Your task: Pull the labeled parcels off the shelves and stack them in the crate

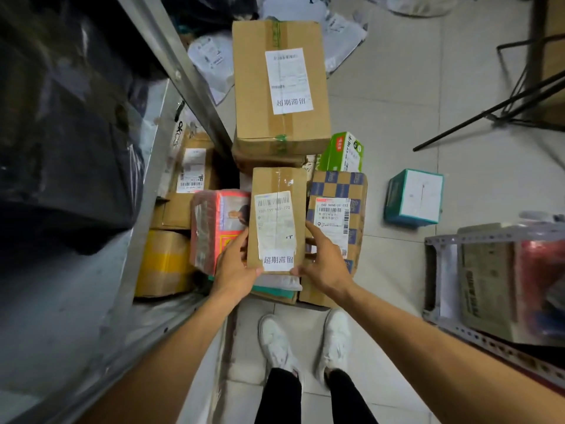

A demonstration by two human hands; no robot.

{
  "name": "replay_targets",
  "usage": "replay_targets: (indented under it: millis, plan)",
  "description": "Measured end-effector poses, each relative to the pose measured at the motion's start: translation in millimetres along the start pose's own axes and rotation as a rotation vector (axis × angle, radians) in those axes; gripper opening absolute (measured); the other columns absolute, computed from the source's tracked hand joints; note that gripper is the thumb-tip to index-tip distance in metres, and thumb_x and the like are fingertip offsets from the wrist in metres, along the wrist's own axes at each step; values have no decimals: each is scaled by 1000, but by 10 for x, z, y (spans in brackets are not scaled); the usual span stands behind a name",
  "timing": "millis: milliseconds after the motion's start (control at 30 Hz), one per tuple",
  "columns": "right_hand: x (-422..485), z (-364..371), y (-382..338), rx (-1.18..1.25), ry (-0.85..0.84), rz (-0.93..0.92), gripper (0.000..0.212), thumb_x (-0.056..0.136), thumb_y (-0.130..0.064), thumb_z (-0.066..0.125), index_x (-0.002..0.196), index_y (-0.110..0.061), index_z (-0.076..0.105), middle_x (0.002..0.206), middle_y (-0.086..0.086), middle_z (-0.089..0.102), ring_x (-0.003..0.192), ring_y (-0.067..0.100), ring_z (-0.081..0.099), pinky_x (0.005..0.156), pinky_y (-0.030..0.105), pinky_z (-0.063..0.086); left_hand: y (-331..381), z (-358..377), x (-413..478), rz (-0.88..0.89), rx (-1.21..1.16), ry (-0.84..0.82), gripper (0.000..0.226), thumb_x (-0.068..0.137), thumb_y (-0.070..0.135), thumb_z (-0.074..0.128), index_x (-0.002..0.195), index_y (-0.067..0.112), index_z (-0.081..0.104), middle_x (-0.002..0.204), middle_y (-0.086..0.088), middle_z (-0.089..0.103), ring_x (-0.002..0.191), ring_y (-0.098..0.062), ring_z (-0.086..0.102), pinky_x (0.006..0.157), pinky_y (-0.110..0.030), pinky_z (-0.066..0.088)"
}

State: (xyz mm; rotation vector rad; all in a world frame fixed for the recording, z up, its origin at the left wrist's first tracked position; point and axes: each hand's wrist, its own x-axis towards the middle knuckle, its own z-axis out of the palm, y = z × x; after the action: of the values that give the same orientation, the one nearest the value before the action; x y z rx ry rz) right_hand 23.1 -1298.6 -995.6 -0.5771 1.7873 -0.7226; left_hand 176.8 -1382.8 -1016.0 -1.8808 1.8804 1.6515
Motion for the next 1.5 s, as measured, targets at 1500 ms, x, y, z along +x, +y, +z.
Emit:
replay_targets:
  millis: [1500]
  plan:
    - [-3277,-2164,-4160,-1271,220,-361,70,76,-32,79,136,-15,48,124,9,57,100,27,61,84,36,53,4476,-2166,-2965,655,1021,134,39,76,27,70,115,22,65,114,-2,66,99,-22,63,86,-37,54]
